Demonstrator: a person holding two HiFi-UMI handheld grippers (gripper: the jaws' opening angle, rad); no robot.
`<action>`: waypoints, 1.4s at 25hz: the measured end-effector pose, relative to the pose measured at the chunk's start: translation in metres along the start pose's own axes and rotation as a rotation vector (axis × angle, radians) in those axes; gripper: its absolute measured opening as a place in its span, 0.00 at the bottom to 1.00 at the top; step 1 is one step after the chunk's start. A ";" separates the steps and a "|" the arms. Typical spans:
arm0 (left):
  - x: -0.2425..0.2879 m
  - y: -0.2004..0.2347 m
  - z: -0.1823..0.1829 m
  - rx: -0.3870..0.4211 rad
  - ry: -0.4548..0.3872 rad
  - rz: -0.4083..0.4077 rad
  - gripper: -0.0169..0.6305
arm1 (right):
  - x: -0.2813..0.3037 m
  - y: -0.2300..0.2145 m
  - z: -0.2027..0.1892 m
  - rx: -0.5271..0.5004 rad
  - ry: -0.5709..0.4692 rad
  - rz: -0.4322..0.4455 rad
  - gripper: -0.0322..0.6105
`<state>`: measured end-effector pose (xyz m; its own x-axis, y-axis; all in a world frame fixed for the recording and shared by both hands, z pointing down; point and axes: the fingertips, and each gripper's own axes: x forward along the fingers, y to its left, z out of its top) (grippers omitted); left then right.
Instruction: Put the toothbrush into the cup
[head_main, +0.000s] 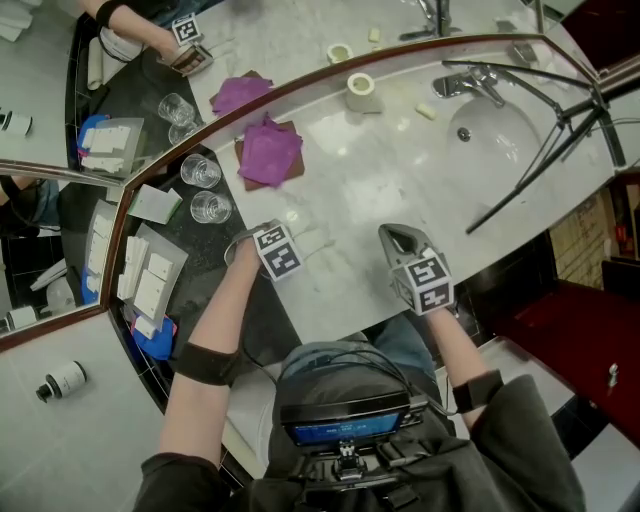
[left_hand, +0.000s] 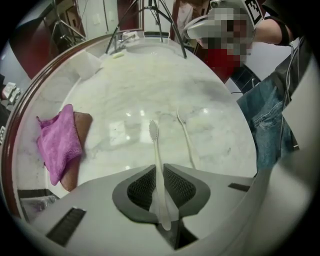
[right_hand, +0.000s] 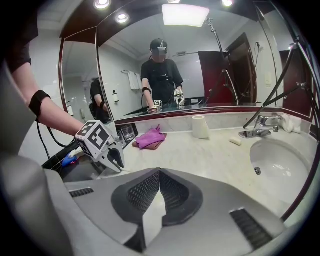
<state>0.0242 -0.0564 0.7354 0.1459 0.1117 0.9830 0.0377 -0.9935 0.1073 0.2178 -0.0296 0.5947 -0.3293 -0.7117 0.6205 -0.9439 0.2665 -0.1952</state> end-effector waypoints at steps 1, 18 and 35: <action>0.000 0.000 0.000 -0.003 0.006 -0.006 0.11 | 0.000 0.000 -0.002 -0.001 0.001 -0.002 0.08; -0.011 0.006 -0.002 -0.096 -0.031 0.023 0.09 | 0.001 0.006 -0.001 -0.014 0.005 0.012 0.08; -0.116 0.008 -0.001 -0.347 -0.351 0.274 0.10 | 0.008 0.038 0.025 -0.107 -0.025 0.105 0.08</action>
<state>0.0065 -0.0775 0.6221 0.4267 -0.2097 0.8797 -0.3668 -0.9293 -0.0436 0.1784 -0.0412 0.5736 -0.4282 -0.6918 0.5815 -0.8963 0.4073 -0.1754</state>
